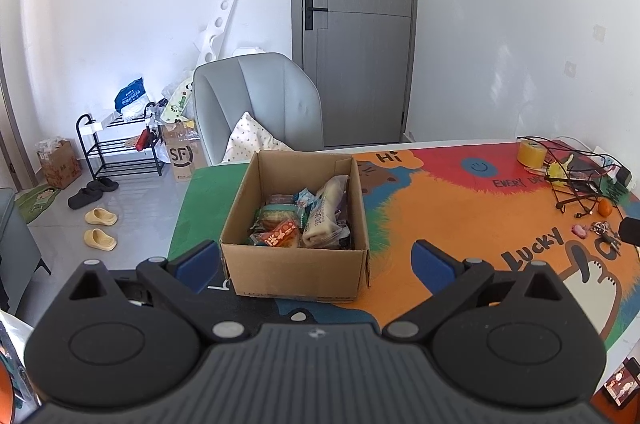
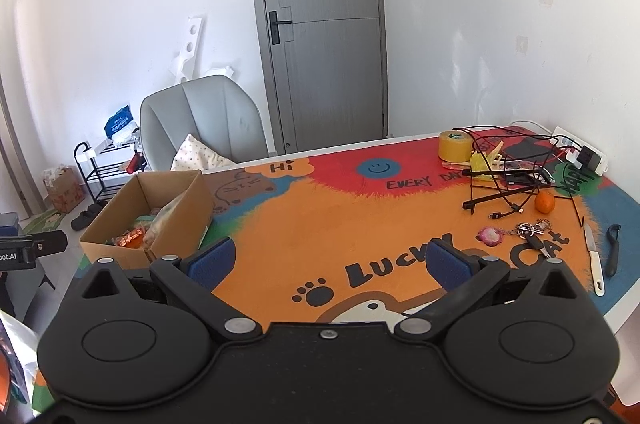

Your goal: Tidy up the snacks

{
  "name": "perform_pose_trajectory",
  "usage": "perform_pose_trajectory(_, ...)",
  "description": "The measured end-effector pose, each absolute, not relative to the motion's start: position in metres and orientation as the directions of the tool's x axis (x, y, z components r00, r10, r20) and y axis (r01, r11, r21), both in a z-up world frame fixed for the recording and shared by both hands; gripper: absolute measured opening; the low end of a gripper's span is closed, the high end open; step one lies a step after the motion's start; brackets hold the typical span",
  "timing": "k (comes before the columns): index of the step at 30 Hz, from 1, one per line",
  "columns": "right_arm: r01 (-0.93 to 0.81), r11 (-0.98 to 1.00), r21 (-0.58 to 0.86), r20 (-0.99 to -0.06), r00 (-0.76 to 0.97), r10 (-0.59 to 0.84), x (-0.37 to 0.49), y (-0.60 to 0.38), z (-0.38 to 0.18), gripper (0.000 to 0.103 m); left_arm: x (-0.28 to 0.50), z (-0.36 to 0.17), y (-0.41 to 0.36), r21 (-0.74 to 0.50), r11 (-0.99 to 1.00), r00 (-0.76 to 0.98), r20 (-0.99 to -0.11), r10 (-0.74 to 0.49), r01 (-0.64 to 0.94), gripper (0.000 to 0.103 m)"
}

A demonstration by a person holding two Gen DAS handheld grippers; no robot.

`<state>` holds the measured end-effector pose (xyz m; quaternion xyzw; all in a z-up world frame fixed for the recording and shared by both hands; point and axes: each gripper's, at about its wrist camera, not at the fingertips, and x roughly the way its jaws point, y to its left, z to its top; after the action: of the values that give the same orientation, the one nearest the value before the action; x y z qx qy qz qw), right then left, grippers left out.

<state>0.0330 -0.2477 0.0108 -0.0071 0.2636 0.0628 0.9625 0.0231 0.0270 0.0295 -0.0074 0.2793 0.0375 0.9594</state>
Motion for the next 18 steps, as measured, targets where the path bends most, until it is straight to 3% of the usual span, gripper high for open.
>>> perform_pose_trajectory(18, -0.128, 0.991, 0.026, -0.503, 0.855, 0.124, 0.0315, -0.2489, 0.0115, 0.103, 0.0220, 0.0296, 0.0247, 0.005, 0.998, 0.836, -0.545, 0.054, -0.061, 0.102)
